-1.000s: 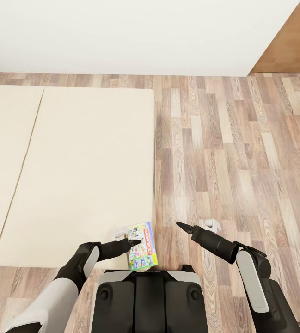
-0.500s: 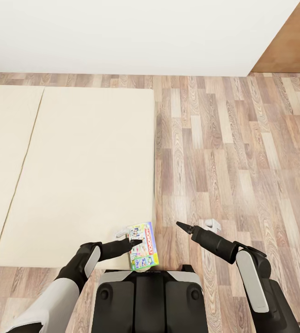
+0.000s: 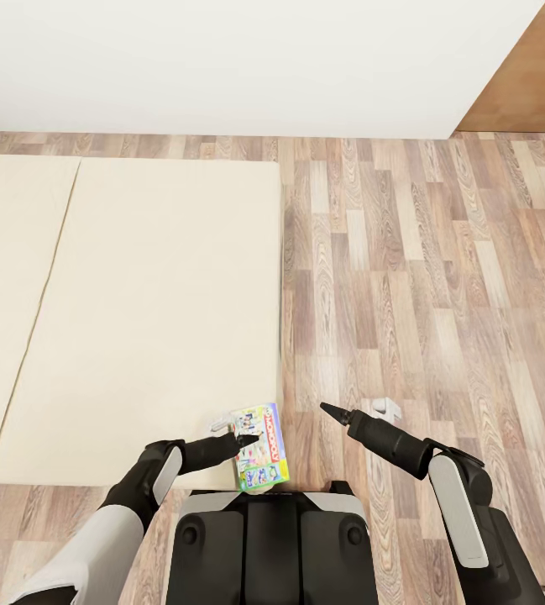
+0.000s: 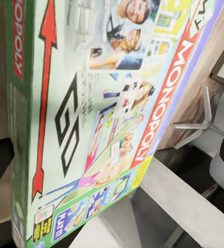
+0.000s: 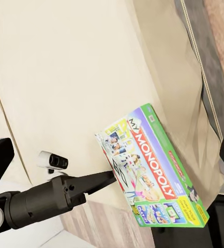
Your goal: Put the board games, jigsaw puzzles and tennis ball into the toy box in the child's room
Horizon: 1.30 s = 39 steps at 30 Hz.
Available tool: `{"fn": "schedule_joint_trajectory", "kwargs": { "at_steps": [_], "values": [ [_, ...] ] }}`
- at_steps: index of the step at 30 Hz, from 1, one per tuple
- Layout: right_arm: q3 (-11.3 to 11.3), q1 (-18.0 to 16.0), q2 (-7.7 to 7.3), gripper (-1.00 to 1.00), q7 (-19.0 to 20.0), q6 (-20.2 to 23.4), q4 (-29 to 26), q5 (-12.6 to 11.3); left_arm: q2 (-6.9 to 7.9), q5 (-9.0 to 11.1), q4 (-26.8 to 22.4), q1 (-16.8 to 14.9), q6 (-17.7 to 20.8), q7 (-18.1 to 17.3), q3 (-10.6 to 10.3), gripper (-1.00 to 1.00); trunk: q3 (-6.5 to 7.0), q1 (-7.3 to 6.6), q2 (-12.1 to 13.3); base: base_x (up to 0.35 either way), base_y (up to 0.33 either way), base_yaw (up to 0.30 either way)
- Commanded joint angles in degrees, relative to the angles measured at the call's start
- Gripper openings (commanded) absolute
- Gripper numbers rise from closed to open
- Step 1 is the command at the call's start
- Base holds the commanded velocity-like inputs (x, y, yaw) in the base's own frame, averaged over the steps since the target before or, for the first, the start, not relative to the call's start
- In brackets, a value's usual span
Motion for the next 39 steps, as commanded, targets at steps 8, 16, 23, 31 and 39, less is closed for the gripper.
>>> {"fn": "schedule_joint_trajectory", "kwargs": {
  "at_steps": [8,16,23,31,39],
  "values": [
    [-0.17,-0.03,0.06,1.00,0.43,0.34,-0.02,0.29,-0.05,-0.03,-0.01,-0.01,0.42,-3.58,0.26,1.00,-0.06,0.03,-0.09,0.000,0.000,0.000],
    [-0.17,-0.03,0.06,1.00,0.43,0.34,-0.02,0.29,-0.05,-0.07,-0.01,-0.02,0.41,-4.25,0.24,1.00,-0.06,0.03,-0.09,0.000,0.000,0.000],
    [-0.17,-0.03,0.06,1.00,0.43,0.34,-0.02,0.29,-0.07,-0.08,-0.01,-0.02,0.41,-4.28,0.24,1.00,-0.06,0.03,-0.09,0.000,0.000,0.000],
    [-0.17,-0.03,0.06,1.00,0.43,0.34,-0.02,0.29,0.04,-0.12,-0.03,-0.02,0.41,-4.26,0.24,1.00,-0.06,0.03,-0.09,0.000,0.000,0.000],
    [-0.17,-0.03,0.06,1.00,0.43,0.34,-0.02,0.29,1.60,-0.14,-1.75,-0.01,0.47,-4.04,0.60,1.00,-0.06,0.03,-0.09,0.000,0.000,0.000]
  ]
}}
